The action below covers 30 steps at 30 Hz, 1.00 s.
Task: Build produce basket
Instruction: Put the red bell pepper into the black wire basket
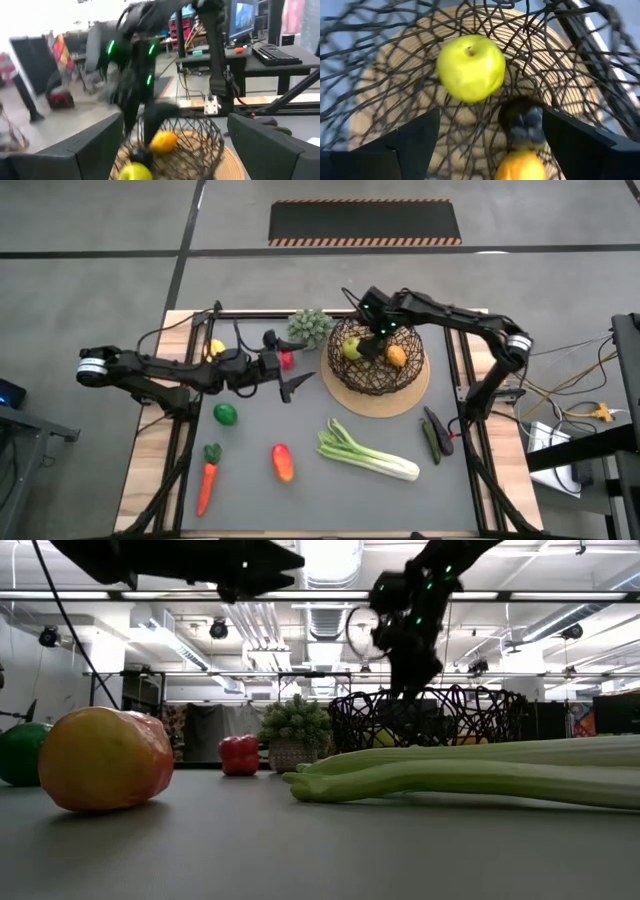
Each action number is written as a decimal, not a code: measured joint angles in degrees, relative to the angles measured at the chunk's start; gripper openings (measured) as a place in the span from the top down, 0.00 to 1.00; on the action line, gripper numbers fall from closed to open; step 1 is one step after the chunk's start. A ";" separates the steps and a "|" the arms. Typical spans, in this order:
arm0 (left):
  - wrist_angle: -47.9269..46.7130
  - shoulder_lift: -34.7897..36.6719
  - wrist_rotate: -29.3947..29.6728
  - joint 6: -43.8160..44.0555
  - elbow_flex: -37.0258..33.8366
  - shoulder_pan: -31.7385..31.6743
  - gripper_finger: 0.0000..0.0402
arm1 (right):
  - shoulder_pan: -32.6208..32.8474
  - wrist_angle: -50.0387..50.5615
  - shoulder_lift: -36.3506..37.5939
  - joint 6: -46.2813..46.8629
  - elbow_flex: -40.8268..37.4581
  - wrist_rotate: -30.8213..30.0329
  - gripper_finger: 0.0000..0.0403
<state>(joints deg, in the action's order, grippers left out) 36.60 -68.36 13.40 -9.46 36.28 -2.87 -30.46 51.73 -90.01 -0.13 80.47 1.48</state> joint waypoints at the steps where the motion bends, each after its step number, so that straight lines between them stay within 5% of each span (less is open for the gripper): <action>1: -0.47 0.00 1.01 1.76 -0.47 0.05 0.16 | 0.25 0.37 1.55 0.07 -0.52 -0.01 0.18; 12: -24.26 -0.02 21.81 30.15 -1.45 -0.75 0.16 | 7.67 -3.49 20.01 3.95 -9.35 -0.04 0.19; 22: -37.55 -3.55 27.51 54.52 -0.84 -4.97 0.16 | 13.57 -10.14 28.67 4.71 -13.72 -0.03 0.19; 30: -43.64 -10.83 25.88 59.94 2.71 -6.84 0.16 | 14.41 -10.52 29.11 5.56 -14.61 -0.07 0.19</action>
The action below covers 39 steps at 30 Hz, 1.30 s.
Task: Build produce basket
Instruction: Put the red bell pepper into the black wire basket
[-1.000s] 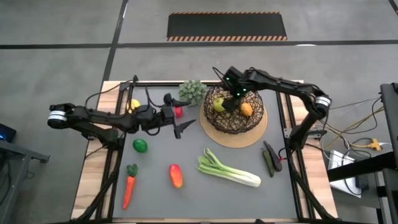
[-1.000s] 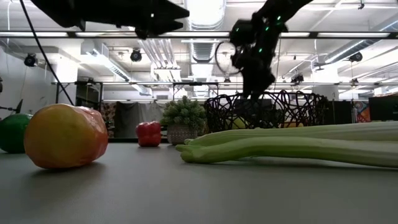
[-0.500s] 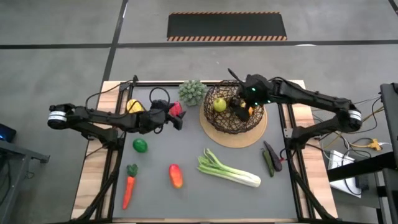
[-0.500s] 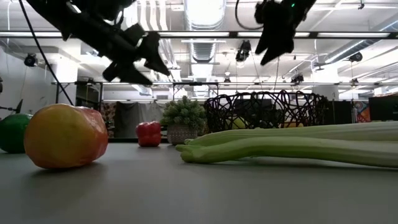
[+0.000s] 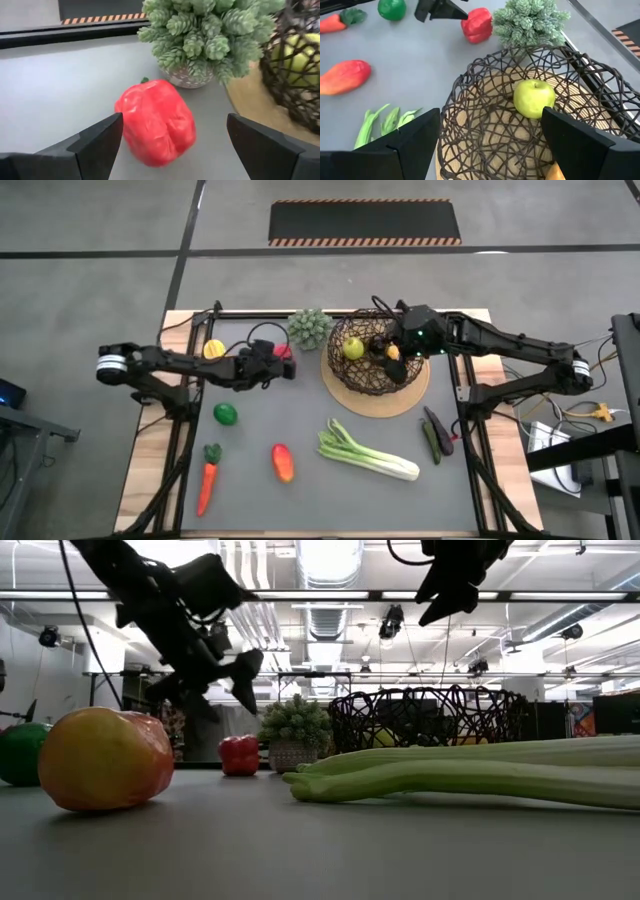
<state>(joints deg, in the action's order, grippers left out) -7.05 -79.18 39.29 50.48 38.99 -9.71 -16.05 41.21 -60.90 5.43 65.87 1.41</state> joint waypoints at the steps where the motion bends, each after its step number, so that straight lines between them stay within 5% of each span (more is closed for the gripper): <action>1: 0.06 -0.97 -0.03 0.00 0.42 -0.39 0.16 | 0.00 -0.01 -0.19 0.00 0.00 0.00 0.19; 16: 0.40 -10.14 -2.69 -0.18 3.64 -4.07 0.16 | 0.07 0.07 -0.28 -0.46 -0.39 0.00 0.19; 30: 0.18 -10.38 -3.28 -0.17 3.25 -4.08 0.34 | 0.07 0.11 -0.28 -0.66 -0.42 0.02 0.19; 39: -0.70 -6.38 -4.85 -2.86 3.05 -1.20 0.35 | 0.07 -1.18 -0.28 -1.96 -1.93 0.04 0.19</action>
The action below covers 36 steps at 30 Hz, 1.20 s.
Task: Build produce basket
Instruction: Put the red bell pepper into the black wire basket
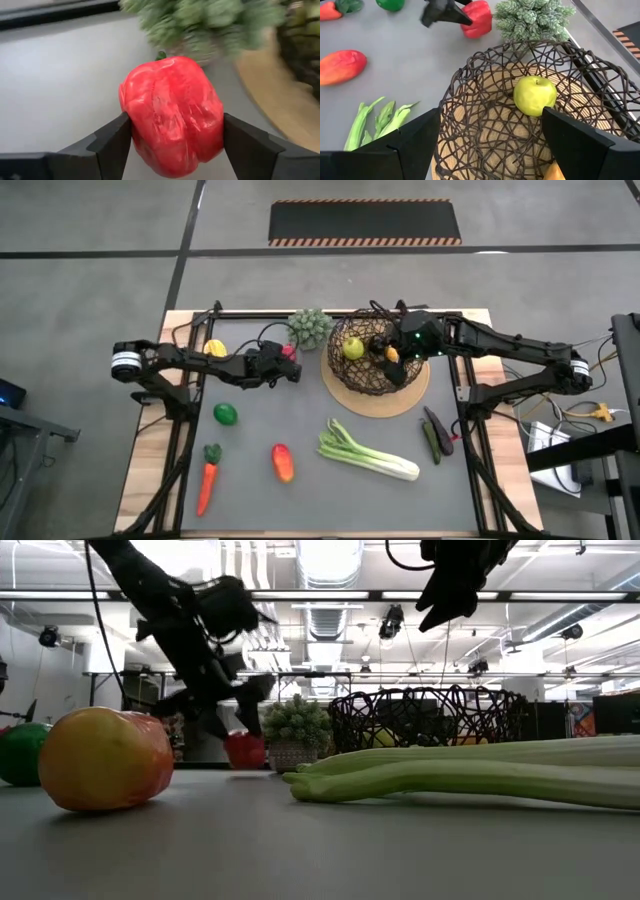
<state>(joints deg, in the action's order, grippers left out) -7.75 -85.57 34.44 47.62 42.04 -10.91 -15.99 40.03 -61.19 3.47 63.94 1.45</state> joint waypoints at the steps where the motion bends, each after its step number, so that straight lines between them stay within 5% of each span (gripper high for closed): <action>1: -0.27 0.88 0.00 -0.20 0.06 0.86 0.36 | 0.00 -0.91 0.00 -0.11 -0.64 0.03 0.19; 11: -1.82 11.94 -2.26 -16.32 -0.07 13.95 0.36 | 0.11 -12.62 0.00 -3.20 -7.83 4.55 0.19; 22: 24.94 11.17 -6.77 -55.58 -1.17 24.17 0.36 | 2.83 -44.26 -0.29 -7.17 -20.75 17.82 0.19; 36: 45.33 1.30 -11.45 -65.95 -1.09 23.28 0.36 | 7.61 -51.89 -0.87 -8.01 -23.05 19.57 0.19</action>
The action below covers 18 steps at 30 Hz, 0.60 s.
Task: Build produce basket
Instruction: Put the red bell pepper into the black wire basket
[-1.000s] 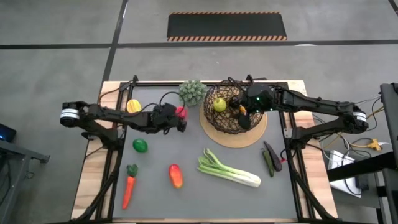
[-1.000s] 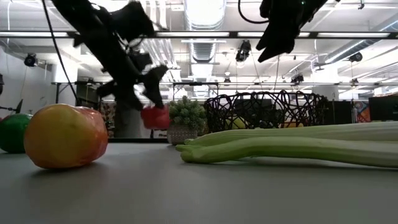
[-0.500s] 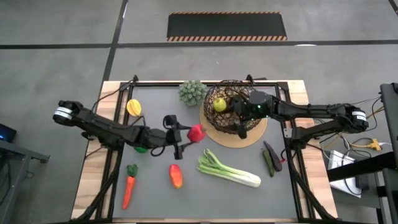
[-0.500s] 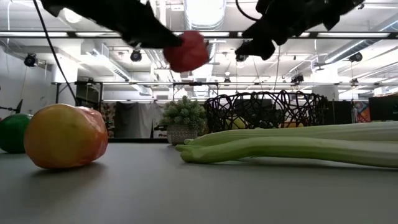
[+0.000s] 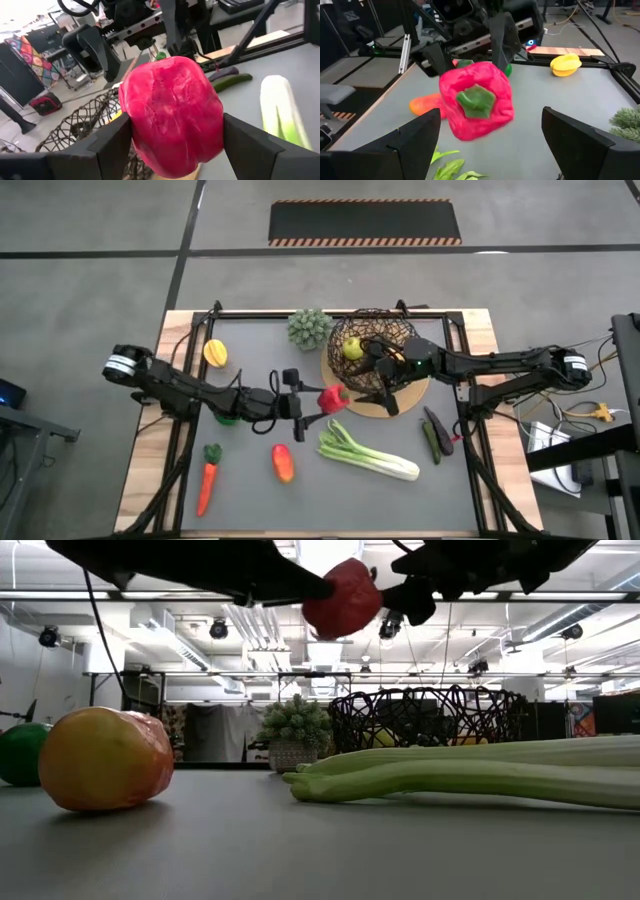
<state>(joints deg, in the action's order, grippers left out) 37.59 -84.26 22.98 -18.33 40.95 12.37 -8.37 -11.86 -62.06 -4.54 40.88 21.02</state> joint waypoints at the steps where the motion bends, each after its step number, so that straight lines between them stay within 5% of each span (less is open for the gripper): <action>1: 1.16 -0.81 0.03 -0.47 0.09 -0.14 0.36 | 0.01 0.06 0.00 0.00 0.00 0.00 0.19; 18: 14.70 -6.37 -2.08 -3.02 1.68 -2.48 0.36 | 0.01 2.09 0.02 -1.63 0.00 -0.22 0.19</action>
<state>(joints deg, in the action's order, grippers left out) 52.29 -90.63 20.91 -21.34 42.63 9.89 -8.36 -9.78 -62.04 -6.16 40.88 20.80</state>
